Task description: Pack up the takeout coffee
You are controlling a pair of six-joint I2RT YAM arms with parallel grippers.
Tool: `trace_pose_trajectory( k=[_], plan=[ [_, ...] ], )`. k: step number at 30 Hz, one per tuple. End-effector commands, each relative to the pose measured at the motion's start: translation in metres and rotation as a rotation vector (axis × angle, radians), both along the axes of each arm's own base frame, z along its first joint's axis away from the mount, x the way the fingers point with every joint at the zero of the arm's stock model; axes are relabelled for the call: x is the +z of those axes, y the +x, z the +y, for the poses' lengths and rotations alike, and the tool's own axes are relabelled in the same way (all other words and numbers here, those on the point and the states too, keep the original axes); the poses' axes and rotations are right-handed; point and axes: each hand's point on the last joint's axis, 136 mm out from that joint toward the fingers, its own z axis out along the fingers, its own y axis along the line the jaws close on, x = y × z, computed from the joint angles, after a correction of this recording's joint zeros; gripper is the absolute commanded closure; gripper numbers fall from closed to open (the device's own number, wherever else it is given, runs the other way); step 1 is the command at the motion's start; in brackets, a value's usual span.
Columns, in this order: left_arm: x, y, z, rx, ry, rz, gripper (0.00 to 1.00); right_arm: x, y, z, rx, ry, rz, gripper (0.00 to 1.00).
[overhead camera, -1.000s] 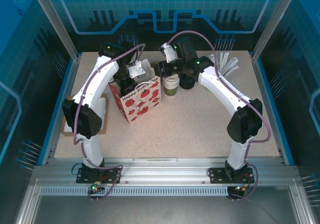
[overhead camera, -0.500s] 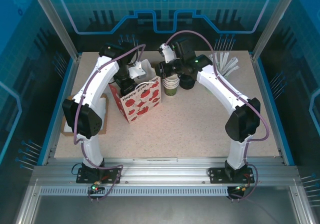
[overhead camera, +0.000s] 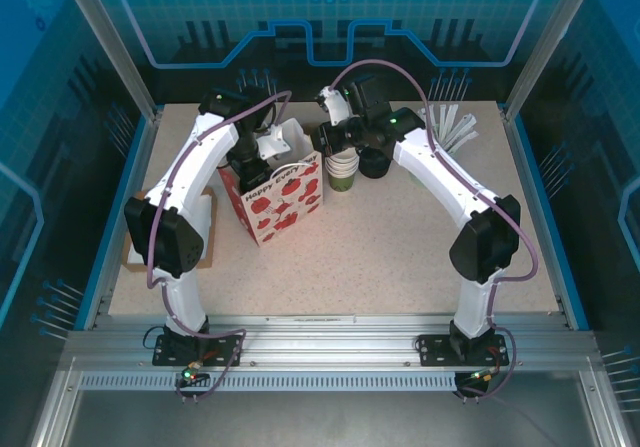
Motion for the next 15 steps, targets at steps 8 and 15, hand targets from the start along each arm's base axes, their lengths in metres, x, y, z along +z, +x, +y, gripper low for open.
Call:
trace_pose_trajectory(
  k=[8,15],
  plan=[
    [0.0011,0.0024,0.0026,0.003,0.013,-0.019,0.5,0.0017,-0.0041,0.0078,0.023,-0.011,-0.002,0.91],
    [-0.0033,0.0034,0.002,0.015,0.012,-0.018,0.5,0.0011,-0.0039,0.0081,0.022,-0.009,0.002,0.91]
  ],
)
